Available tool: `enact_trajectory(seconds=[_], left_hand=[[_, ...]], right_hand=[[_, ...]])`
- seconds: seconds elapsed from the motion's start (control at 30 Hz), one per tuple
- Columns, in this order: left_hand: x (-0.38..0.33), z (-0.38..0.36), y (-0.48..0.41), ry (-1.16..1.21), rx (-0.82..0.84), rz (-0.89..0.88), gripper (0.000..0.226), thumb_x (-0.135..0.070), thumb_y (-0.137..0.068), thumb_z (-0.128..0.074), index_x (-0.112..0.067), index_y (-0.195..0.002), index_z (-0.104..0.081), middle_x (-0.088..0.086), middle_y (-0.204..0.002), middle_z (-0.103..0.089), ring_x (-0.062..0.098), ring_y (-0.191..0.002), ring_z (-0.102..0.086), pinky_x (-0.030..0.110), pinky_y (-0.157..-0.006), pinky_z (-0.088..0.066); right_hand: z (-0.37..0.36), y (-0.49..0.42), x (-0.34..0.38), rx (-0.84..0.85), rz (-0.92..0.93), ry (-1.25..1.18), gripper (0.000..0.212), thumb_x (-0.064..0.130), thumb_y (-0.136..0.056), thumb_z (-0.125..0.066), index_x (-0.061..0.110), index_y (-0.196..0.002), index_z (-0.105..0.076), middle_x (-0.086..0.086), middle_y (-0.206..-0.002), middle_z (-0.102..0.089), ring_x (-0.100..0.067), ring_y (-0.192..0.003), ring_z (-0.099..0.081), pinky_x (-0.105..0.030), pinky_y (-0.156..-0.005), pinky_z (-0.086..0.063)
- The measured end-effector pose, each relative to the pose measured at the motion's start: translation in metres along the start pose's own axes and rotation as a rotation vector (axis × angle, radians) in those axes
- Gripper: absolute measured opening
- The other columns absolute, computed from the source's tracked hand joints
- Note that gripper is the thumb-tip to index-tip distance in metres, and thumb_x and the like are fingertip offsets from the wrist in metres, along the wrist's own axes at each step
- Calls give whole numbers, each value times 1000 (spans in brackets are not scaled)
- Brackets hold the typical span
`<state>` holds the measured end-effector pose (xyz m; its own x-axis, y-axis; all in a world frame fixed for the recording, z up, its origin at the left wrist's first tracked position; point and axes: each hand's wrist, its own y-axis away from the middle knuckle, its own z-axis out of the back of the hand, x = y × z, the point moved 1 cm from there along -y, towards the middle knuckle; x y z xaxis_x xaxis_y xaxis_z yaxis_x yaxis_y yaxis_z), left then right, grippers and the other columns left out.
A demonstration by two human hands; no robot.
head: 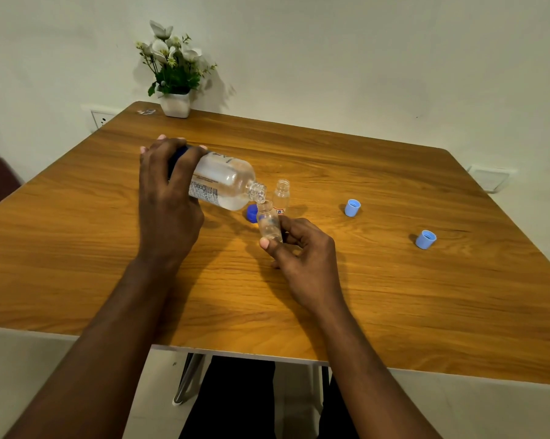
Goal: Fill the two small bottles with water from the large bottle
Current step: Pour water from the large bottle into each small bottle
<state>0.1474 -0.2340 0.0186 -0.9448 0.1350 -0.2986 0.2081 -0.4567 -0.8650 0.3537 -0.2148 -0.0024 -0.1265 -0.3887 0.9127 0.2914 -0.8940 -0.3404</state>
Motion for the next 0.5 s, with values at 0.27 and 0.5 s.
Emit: enact_trajectory(seconds=[0.27,0.5], left_hand=[[0,0,0,-11,-13,-8,51,13,-80,-58,-8,-126,-53,22,-127,-49,38,-128,-43,55,-109,-32],[0,0,0,-13,-12,-10,52,14,-80,-57,-8,-126,-52,23,-127,-49,38,-128,-43,56,-108,-33]], right_hand=[[0,0,0,1,7,10,34,19,-80,-74,21,-113,-70,10,-101,-67,-12,-95,-65,-50,-72,-58],[0,1,1,6,0,-2,34,18,-80,-74,21,-113,-70,12,-99,-67,-13,-95,-65,-50,-72,-58]])
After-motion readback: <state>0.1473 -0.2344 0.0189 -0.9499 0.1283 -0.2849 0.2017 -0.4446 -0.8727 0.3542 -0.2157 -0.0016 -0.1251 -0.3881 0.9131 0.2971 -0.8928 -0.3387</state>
